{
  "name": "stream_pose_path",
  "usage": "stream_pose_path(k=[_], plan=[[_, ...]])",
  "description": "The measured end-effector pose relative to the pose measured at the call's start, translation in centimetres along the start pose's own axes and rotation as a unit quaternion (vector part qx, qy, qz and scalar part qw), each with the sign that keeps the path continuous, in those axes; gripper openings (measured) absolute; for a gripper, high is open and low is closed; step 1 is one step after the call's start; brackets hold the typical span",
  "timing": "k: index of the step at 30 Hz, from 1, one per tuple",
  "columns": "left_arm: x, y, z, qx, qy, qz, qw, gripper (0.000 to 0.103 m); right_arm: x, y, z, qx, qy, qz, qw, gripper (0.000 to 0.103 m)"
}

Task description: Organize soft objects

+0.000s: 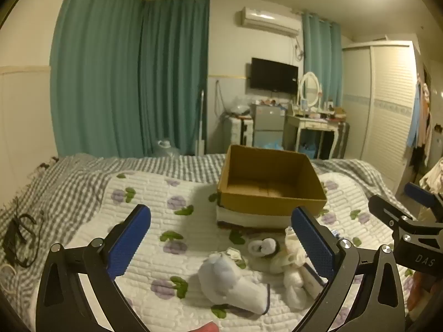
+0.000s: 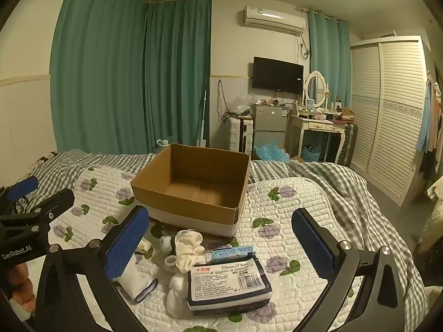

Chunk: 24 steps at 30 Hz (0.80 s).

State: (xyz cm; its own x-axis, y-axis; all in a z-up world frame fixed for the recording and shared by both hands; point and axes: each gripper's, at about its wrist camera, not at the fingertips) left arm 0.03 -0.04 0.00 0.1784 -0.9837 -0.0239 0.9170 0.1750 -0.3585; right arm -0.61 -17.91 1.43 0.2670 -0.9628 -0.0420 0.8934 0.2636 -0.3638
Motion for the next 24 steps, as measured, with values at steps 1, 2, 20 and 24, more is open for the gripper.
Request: stream_pose_path(k=[1,2,20,24], plan=[[0.0,0.0,0.0,0.000,0.000,-0.001,1.0000,0.103,0.0,0.0,0.0,-0.001,0.000,0.000,1.000,0.103],[0.1,-0.1,0.0,0.000,0.001,-0.001,1.0000,0.103,0.0,0.0,0.0,-0.001,-0.001,0.000,1.000,0.103],[-0.4,0.4,-0.1,-0.004,0.002,0.003,1.0000,0.103,-0.4,0.4,-0.2,-0.014,-0.003,0.000,1.000,0.103],[-0.4,0.4,-0.1,-0.003,0.003,0.004,1.0000,0.103,-0.4,0.4,-0.2,-0.014,-0.003,0.001,1.000,0.103]])
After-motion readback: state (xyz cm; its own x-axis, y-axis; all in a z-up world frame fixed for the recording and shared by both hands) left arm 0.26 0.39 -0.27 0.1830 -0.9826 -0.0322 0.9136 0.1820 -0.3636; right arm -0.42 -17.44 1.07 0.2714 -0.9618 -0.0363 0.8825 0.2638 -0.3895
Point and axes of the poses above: each gripper's, at about its wrist camera, not at the fingertips, and y roughly the way its jaws point, x to its right, z to its top, and after that the axes turned 10 degrees about z, right-handed
